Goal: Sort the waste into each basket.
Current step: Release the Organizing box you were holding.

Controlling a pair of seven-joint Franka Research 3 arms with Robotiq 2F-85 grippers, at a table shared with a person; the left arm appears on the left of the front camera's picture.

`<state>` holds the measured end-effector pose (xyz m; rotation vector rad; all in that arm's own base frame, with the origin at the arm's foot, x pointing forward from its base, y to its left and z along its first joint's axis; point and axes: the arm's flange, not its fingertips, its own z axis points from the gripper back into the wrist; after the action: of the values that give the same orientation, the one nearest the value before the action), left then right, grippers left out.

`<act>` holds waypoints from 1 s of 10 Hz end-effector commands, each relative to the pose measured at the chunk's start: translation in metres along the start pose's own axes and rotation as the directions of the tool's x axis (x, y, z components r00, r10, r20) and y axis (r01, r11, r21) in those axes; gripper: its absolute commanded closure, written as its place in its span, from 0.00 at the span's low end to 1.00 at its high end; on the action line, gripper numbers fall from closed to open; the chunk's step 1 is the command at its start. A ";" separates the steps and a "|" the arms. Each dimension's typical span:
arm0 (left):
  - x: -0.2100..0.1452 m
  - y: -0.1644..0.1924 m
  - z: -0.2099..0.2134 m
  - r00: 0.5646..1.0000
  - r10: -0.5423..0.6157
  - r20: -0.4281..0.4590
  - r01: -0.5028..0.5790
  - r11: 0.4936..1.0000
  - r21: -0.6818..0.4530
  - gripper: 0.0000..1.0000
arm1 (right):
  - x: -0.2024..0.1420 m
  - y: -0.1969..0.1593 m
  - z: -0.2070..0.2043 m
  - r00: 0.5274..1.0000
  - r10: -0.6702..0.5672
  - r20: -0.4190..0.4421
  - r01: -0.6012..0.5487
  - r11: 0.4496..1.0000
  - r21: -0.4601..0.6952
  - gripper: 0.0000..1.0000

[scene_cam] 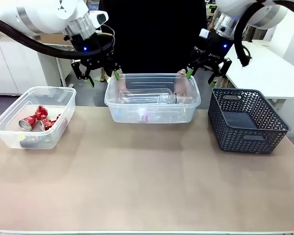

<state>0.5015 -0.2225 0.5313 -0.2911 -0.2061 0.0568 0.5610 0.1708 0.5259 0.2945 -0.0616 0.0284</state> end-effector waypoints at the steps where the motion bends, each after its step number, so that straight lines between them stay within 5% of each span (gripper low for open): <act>1: 0.000 -0.002 0.002 1.000 0.014 0.009 -0.014 1.000 0.012 0.00 | 0.004 0.000 0.003 1.000 0.006 -0.008 -0.006 1.000 0.000 0.00; 6: 0.000 0.000 0.000 1.000 0.000 0.000 0.000 1.000 0.000 0.00 | 0.001 0.000 0.000 1.000 0.000 -0.001 0.000 1.000 0.000 0.00; 7: -0.021 -0.003 0.023 0.998 -0.064 -0.015 0.063 0.997 -0.043 0.00 | -0.046 0.009 0.026 0.995 0.087 0.051 -0.089 0.995 0.048 0.00; 10: -0.132 0.041 0.062 0.968 -0.239 -0.074 0.234 0.970 -0.073 0.00 | -0.182 -0.006 0.073 0.998 0.026 0.060 -0.031 0.996 0.084 0.00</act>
<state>0.4015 -0.2083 0.5605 -0.3075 -0.1586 -0.1244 0.4318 0.1584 0.5844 0.3378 -0.1217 0.0664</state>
